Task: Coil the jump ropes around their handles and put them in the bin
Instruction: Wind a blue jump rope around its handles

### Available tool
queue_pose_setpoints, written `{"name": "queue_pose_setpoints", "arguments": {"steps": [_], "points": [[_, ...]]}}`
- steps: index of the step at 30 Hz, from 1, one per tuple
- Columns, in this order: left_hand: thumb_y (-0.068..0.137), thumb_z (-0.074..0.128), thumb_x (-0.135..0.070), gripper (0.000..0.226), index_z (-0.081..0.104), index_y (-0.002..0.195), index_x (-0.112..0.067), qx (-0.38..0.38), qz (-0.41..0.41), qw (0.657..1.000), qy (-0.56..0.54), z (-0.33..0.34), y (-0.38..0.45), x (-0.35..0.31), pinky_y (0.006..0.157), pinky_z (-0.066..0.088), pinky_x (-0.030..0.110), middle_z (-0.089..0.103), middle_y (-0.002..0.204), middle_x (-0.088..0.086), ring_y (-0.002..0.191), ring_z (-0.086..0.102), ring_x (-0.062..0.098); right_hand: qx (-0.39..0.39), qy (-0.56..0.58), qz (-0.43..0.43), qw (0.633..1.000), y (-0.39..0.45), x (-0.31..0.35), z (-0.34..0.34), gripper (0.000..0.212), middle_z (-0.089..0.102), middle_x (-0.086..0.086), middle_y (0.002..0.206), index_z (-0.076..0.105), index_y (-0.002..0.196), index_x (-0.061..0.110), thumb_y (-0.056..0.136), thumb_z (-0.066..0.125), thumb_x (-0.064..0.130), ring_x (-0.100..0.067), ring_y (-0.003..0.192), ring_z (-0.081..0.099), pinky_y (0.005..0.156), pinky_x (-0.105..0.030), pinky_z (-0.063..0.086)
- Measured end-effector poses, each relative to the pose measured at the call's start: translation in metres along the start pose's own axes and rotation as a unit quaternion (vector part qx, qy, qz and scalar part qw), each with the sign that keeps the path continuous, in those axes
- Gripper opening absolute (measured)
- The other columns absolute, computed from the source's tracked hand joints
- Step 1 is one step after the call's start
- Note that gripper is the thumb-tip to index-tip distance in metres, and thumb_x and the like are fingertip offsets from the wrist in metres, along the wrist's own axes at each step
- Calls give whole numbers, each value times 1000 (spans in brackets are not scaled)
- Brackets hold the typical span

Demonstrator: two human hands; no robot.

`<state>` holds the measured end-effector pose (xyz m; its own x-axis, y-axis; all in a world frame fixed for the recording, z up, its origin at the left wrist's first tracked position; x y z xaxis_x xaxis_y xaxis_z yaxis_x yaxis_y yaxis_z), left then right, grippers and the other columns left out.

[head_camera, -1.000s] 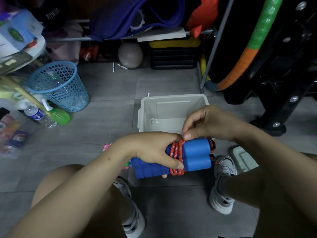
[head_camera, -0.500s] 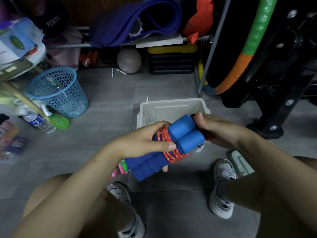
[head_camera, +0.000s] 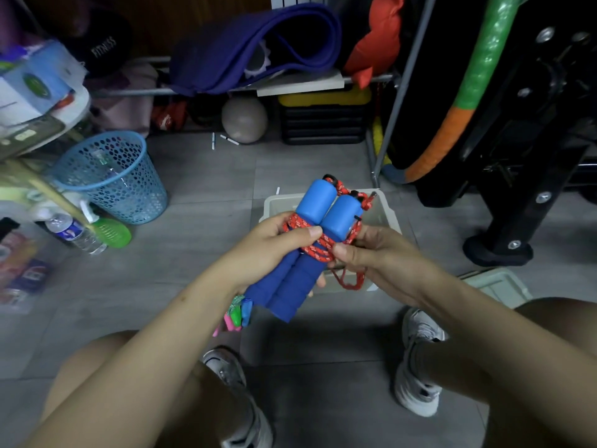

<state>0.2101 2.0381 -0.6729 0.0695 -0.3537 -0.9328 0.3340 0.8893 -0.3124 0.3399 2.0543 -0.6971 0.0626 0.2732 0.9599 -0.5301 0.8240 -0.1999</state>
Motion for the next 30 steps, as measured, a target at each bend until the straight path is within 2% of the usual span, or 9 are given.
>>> {"name": "queue_pose_setpoints", "arguments": {"steps": [5,8,13,16,20,22,24,26,30], "points": [[73,64,-33,43,56,110,-13,-33,-1,999,7,-2,4,6,57,57,41,69,84,18,60,66,34,-101,-90,-31,990,-5,4,-4,18,68,-24,95,71,96,10,82,70,22,-39,81,55,68,-45,38],[78,61,-32,38,54,112,-15,-33,-25,998,-52,-1,3,11,57,56,41,68,88,20,64,66,35,-134,-89,-32,986,-6,4,-6,26,69,-24,95,71,96,7,82,68,28,-56,87,54,68,-53,44],[85,57,-32,52,48,127,-2,-13,-2,994,-110,0,6,6,60,58,44,66,100,27,78,69,39,-153,-87,-29,984,-2,14,-9,32,68,-17,83,70,86,9,74,68,39,-40,81,59,87,-62,47],[86,50,-38,55,52,123,2,-54,7,993,-106,0,9,7,63,59,42,68,98,25,78,69,36,-157,-87,-34,983,1,16,-8,47,65,-20,82,69,87,6,69,67,50,-39,74,56,80,-63,50],[98,37,-49,42,67,99,-20,-181,18,977,113,-22,14,6,88,54,44,73,97,7,93,69,24,-169,-98,-48,979,-3,17,-7,17,44,-14,69,67,85,9,90,61,24,-20,62,38,53,-36,41],[96,37,-54,45,69,94,-22,-201,24,966,160,-26,15,6,93,52,44,73,96,3,95,68,20,-174,-112,-51,977,-5,14,-6,23,51,-26,72,68,91,6,88,62,28,-23,66,42,57,-40,43],[86,45,-64,48,69,101,-25,-176,6,978,113,-21,15,9,95,50,48,73,102,4,99,68,22,-191,-108,-52,974,-5,12,-7,24,57,-38,86,68,95,5,90,60,27,-32,69,49,65,-53,49],[75,57,-65,58,60,119,-27,-89,-13,996,11,-10,17,17,96,48,54,69,114,8,107,65,27,-215,-94,-47,971,-6,10,-11,25,60,-26,80,68,88,7,89,61,32,-36,71,51,70,-58,51],[71,77,-20,74,44,135,-38,6,40,999,-18,1,18,12,75,56,47,66,116,9,98,67,33,-212,-78,-45,973,-6,9,-11,46,61,-29,84,67,84,8,75,63,53,-51,81,57,72,-67,50]]}}
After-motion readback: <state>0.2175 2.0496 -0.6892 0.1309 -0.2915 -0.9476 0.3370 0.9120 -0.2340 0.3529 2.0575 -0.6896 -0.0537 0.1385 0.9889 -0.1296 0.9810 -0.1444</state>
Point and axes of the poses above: each hand's wrist, its own y-axis towards the middle knuckle, its own z-axis out of the palm, x = y × z, the point moved 7 cm from there along y, towards the middle knuckle
